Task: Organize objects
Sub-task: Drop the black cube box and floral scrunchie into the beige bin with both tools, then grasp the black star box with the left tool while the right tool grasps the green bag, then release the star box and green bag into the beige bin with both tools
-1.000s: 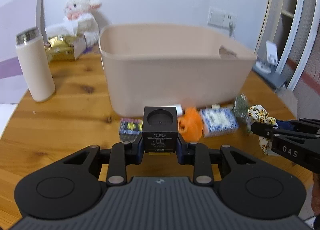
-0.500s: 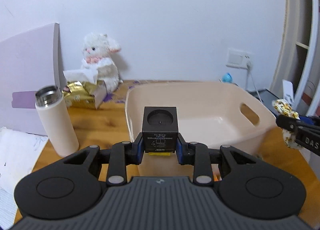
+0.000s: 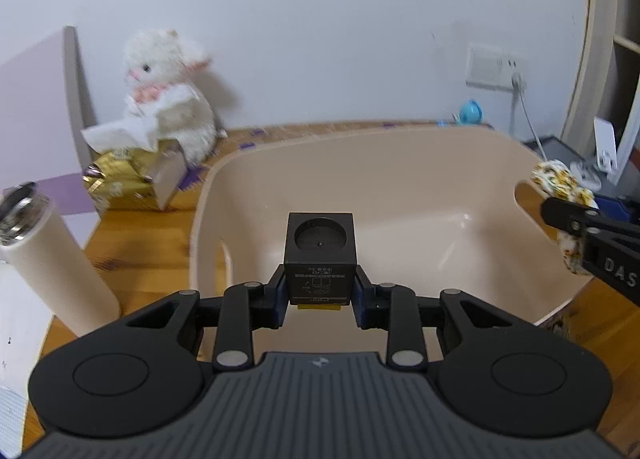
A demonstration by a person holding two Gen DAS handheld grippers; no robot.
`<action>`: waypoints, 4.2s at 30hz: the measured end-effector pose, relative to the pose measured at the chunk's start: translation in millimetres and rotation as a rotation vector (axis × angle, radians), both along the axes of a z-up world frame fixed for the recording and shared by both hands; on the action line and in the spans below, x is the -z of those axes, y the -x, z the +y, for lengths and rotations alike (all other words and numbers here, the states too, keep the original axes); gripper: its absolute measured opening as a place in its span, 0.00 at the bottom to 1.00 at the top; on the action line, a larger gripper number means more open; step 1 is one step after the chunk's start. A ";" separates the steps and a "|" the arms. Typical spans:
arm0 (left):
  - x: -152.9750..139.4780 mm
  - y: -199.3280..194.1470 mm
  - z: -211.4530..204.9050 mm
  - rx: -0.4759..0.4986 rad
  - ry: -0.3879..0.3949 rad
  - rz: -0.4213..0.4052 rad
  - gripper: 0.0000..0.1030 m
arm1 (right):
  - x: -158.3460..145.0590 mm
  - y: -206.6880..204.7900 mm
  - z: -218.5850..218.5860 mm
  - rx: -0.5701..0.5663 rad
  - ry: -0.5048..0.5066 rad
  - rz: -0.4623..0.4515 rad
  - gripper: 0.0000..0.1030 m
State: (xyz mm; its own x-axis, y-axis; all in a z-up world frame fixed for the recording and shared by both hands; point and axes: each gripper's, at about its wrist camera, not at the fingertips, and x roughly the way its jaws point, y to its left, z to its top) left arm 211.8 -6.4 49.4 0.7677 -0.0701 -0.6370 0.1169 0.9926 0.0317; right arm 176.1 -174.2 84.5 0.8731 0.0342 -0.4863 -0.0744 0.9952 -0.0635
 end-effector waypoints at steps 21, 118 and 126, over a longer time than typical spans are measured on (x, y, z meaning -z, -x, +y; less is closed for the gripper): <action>-40.1 53.8 -1.3 -0.040 -0.041 -0.127 0.84 | -23.0 45.5 -0.3 0.015 -0.014 -0.066 0.97; -32.3 120.8 38.4 0.054 0.087 -0.129 0.51 | -33.7 118.7 -25.8 0.061 -0.034 -0.094 0.39; -48.6 89.0 23.4 0.061 0.083 -0.151 0.51 | -53.8 94.7 -14.7 0.028 -0.029 -0.144 0.39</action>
